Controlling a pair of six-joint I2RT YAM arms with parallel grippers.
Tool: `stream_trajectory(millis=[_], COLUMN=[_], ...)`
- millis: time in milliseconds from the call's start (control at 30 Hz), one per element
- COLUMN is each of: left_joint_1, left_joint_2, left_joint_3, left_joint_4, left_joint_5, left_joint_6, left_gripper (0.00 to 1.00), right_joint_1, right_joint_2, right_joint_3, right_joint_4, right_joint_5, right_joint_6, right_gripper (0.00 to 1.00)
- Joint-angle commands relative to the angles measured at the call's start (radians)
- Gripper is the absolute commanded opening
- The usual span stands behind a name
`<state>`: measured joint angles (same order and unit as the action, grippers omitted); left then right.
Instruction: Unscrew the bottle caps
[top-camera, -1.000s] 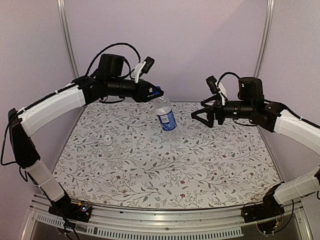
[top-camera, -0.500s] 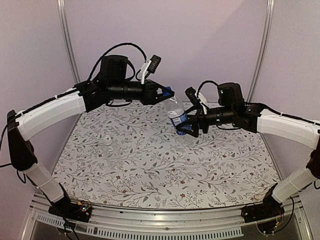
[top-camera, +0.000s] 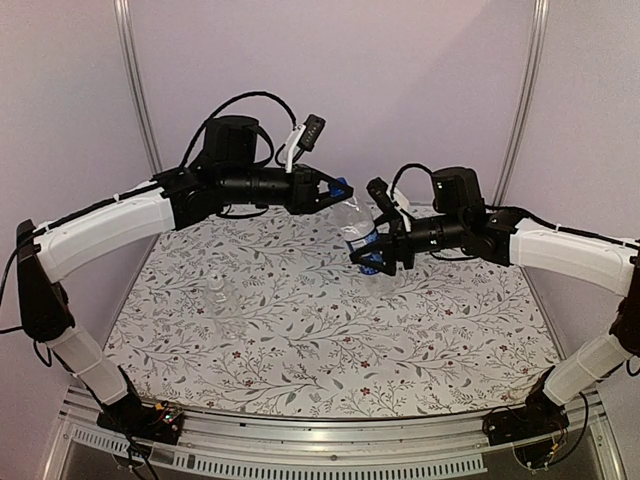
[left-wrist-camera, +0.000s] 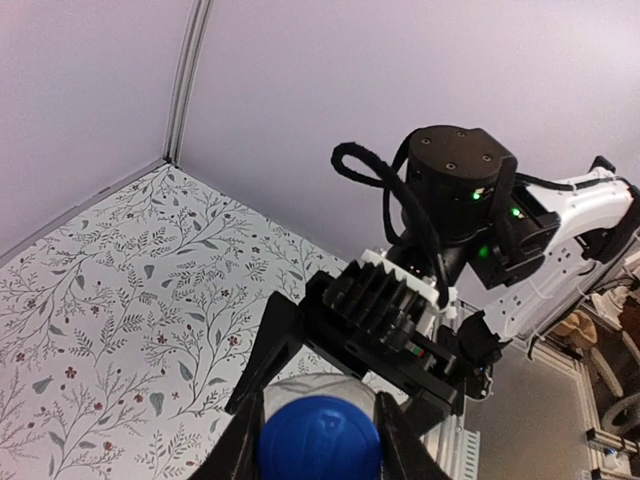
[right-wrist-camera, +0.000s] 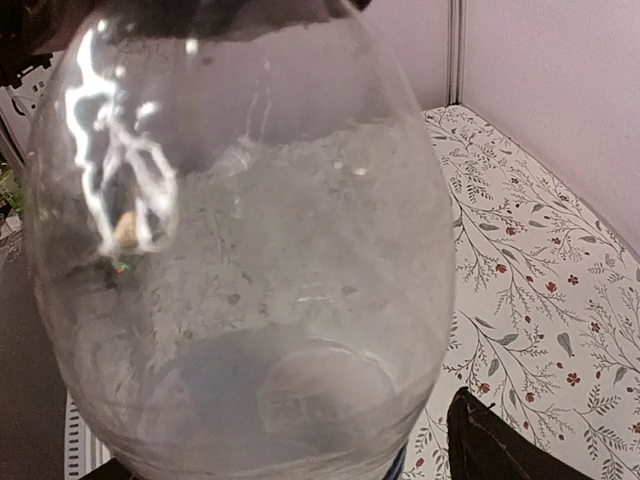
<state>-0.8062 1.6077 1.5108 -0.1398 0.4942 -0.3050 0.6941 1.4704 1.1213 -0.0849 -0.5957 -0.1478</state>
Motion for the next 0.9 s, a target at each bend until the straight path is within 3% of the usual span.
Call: stream_trajectory(millis=[0, 200, 400, 500, 700, 767, 867], left_joint_1=[-0.014, -0.014, -0.003, 0.007, 0.022, 0.027, 0.041], left_joint_2=[-0.028, -0.039, -0.072, -0.105, -0.184, -0.197, -0.200], left_joint_3=[-0.021, -0.049, -0.087, -0.135, -0.248, -0.262, -0.269], left_joint_4=[0.040, 0.051, 0.086, 0.159, 0.347, 0.386, 0.441], left_joint_5=[0.022, 0.029, 0.052, 0.075, 0.127, 0.152, 0.237], left_joint_6=[-0.019, -0.011, -0.018, -0.031, -0.013, 0.006, 0.007], left_gripper=[0.08, 0.14, 0.30, 0.43, 0.88, 0.95, 0.98], right_joint_1=[0.007, 0.007, 0.007, 0.007, 0.007, 0.007, 0.007], right_joint_2=[0.000, -0.004, -0.010, -0.012, 0.012, 0.020, 0.032], right_joint_3=[0.005, 0.020, 0.041, 0.058, 0.107, 0.112, 0.115], right_joint_4=[0.036, 0.006, -0.031, -0.046, -0.071, -0.067, -0.063], right_joint_5=[-0.028, -0.059, -0.098, -0.132, -0.253, -0.296, -0.359], right_joint_6=[-0.016, -0.057, -0.082, -0.082, -0.074, -0.066, -0.057], right_gripper=[0.76, 0.54, 0.46, 0.43, 0.40, 0.39, 0.39])
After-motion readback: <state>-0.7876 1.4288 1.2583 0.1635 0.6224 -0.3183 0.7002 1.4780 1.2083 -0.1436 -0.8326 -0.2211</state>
